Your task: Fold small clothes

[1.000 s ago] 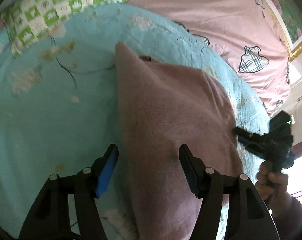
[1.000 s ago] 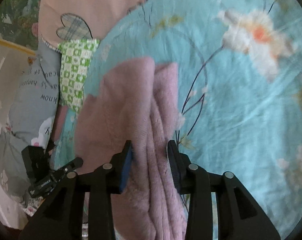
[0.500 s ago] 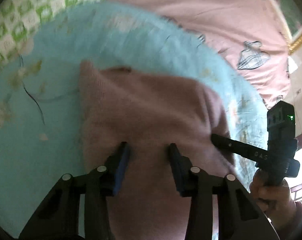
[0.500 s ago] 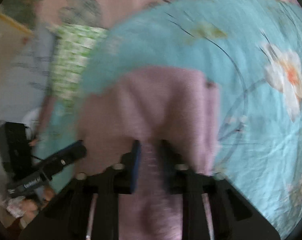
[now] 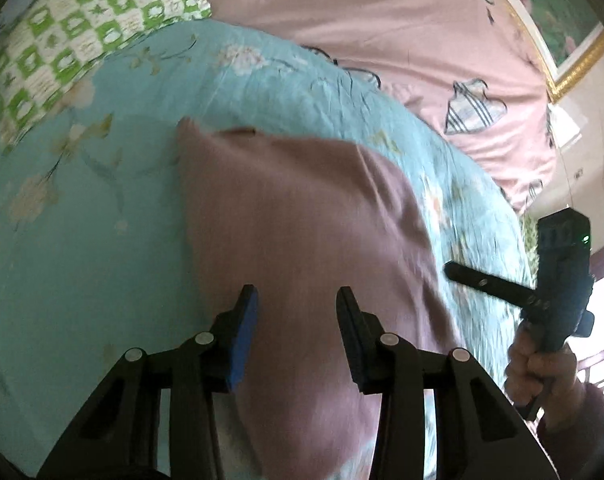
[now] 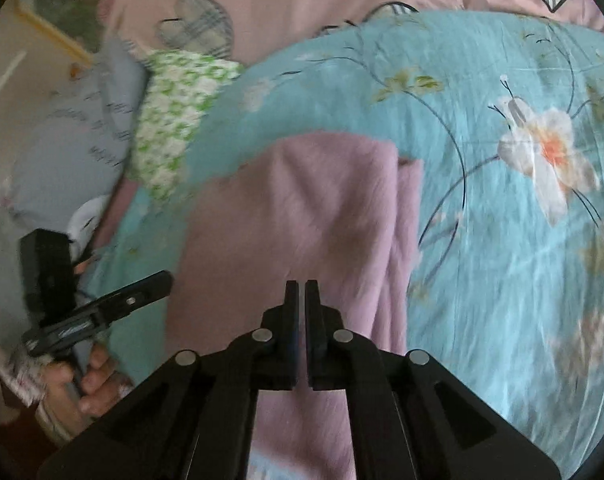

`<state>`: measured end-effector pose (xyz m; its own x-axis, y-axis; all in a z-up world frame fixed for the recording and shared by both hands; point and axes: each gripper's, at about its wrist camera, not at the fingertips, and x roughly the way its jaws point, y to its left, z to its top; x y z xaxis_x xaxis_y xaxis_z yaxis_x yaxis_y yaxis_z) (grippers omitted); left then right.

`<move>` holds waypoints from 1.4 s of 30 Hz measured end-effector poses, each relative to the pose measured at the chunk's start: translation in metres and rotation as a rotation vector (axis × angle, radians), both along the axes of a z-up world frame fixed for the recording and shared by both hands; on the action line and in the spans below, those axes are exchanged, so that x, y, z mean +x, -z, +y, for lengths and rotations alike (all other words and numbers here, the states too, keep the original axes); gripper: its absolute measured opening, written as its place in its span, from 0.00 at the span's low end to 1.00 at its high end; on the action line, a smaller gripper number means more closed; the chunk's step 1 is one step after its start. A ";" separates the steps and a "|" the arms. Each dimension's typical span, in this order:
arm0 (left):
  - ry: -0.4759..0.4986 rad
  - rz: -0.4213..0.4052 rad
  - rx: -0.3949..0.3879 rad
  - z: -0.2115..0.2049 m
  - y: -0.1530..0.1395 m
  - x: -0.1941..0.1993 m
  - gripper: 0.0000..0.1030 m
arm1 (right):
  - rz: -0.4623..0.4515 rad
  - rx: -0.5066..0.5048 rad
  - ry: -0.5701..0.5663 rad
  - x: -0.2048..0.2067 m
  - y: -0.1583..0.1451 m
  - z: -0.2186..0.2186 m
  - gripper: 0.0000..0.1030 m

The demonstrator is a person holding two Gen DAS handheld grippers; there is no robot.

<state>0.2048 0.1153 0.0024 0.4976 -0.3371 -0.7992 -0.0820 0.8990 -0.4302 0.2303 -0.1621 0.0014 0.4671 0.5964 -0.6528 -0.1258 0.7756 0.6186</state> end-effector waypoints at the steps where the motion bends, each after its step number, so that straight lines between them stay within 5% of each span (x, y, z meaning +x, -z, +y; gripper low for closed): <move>1: 0.003 0.010 0.007 -0.001 0.001 -0.012 0.40 | -0.005 -0.003 -0.005 -0.010 -0.001 0.000 0.03; 8: 0.006 0.095 0.072 -0.015 0.022 -0.071 0.48 | 0.031 -0.011 -0.040 -0.072 0.016 0.010 0.03; 13: 0.024 0.152 0.150 -0.029 0.052 -0.081 0.50 | 0.123 -0.164 0.010 -0.089 0.056 0.005 0.03; 15: 0.019 0.164 0.161 -0.031 0.060 -0.081 0.51 | 0.140 -0.135 0.036 -0.088 0.072 -0.003 0.00; 23: 0.001 0.104 0.165 -0.031 0.031 -0.105 0.53 | 0.097 -0.070 0.063 -0.117 0.048 -0.018 0.05; 24: -0.002 0.093 0.169 -0.031 0.029 -0.110 0.53 | 0.086 -0.072 0.060 -0.126 0.043 -0.018 0.07; 28: -0.009 0.040 0.213 -0.038 0.020 -0.135 0.59 | 0.007 -0.098 0.067 -0.157 0.023 -0.012 0.49; 42: 0.067 -0.056 0.442 -0.072 0.028 -0.212 0.78 | -0.097 -0.297 0.050 -0.228 0.029 0.026 0.66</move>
<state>-0.0074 0.0437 -0.0255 0.5326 -0.0027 -0.8464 -0.0046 1.0000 -0.0060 0.0020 -0.1356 -0.0274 0.5597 0.3615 -0.7457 -0.1307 0.9271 0.3513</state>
